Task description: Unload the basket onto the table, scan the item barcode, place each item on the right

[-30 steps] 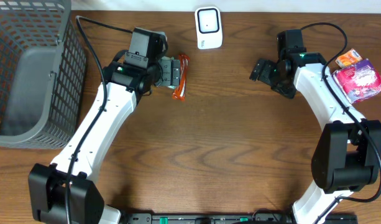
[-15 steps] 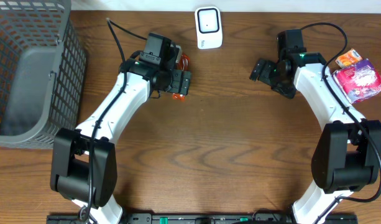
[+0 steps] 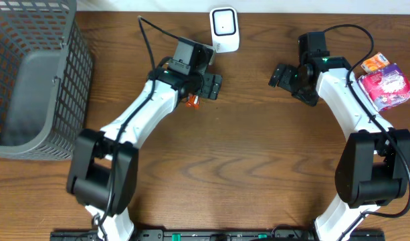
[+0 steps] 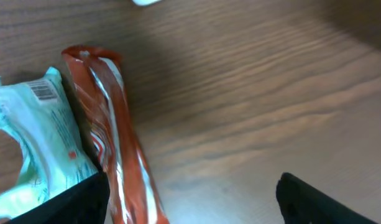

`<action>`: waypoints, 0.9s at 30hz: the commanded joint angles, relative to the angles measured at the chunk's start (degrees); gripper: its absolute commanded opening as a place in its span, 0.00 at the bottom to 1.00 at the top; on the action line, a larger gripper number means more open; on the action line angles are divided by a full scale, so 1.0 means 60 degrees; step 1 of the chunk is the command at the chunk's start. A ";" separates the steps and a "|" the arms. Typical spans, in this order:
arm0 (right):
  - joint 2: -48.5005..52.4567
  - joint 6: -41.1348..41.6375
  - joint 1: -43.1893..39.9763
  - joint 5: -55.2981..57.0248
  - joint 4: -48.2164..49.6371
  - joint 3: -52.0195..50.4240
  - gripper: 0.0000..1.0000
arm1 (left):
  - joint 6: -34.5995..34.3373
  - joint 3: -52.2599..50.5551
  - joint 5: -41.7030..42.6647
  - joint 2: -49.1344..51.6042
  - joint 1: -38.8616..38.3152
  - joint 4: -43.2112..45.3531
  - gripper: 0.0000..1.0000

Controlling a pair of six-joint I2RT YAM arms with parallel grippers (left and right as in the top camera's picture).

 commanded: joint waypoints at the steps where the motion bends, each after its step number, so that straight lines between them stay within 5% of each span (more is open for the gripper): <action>1: 0.0058 -0.0047 -0.0022 0.0142 0.0000 -0.0026 0.99 | 0.0058 0.0109 -0.1042 0.0514 0.0033 0.0204 0.86; 14: 0.0058 -0.0051 -0.0022 0.0142 0.0000 -0.0026 0.99 | -0.0015 0.0109 -0.1785 0.1905 0.0044 0.0761 0.85; 18: 0.0058 -0.0051 -0.0022 0.0142 0.0000 -0.0026 0.99 | -0.0452 0.0109 -0.1534 0.1902 0.0022 0.0619 0.65; 25: 0.0058 -0.0051 -0.0022 0.0142 0.0004 -0.0026 0.99 | -0.0637 0.0113 0.0980 0.1898 0.0022 0.0521 0.22; 27: 0.0058 -0.0051 -0.0022 0.0142 0.0004 -0.0026 0.99 | -0.0703 0.0113 0.1530 0.1883 0.0015 0.0444 0.19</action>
